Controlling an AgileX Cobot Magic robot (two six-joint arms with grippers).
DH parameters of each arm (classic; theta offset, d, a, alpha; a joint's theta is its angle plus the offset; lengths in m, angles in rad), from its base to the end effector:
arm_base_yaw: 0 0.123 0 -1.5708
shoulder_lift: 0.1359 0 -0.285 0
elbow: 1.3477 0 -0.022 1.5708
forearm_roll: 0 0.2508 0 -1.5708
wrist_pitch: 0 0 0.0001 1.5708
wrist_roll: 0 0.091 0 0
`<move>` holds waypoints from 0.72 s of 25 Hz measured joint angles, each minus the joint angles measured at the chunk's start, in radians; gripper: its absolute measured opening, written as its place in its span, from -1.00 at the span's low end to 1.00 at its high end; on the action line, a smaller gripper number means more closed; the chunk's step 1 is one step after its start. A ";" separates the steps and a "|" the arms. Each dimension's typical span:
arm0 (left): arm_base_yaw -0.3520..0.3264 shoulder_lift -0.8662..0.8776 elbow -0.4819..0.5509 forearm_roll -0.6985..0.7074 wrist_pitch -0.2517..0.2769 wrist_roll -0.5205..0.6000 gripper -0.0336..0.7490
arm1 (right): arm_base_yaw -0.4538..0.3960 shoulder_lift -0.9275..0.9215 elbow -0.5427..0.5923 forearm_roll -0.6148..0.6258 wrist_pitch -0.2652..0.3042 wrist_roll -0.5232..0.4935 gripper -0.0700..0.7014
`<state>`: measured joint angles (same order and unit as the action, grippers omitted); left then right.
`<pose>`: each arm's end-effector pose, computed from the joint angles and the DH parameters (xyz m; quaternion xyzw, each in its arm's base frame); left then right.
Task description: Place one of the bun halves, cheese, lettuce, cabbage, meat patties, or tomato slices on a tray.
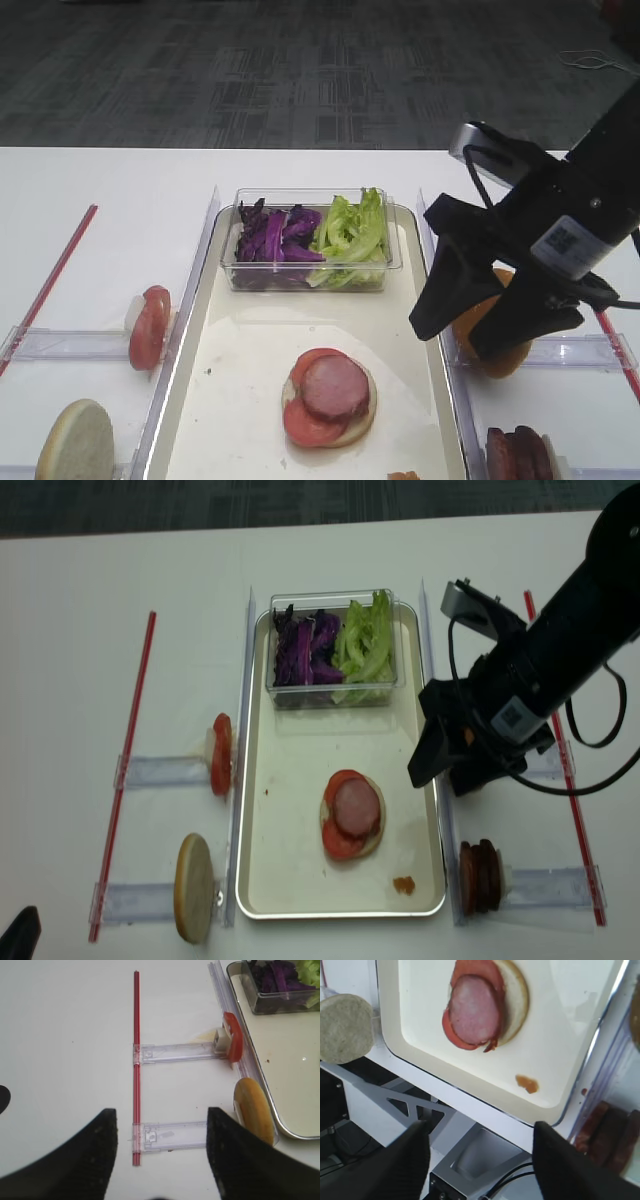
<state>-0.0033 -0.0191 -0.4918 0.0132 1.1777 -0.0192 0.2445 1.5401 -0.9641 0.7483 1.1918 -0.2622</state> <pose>-0.0121 0.0011 0.2657 -0.0077 0.8796 0.0012 0.4756 0.2405 0.1193 0.2376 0.0842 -0.9383 -0.3320 0.0481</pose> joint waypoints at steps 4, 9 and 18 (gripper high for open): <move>0.000 0.000 0.000 0.000 0.000 0.000 0.13 | 0.000 0.000 -0.038 -0.068 0.006 0.045 0.36; 0.000 0.000 0.000 0.000 0.000 0.000 0.13 | 0.000 0.000 -0.083 -0.168 0.013 0.103 0.36; 0.000 0.000 0.000 0.000 0.000 0.000 0.13 | 0.000 0.000 -0.089 -0.307 0.015 0.179 0.36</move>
<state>-0.0033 -0.0191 -0.4918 0.0132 1.1777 -0.0192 0.2445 1.5401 -1.0532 0.4410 1.2068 -0.0832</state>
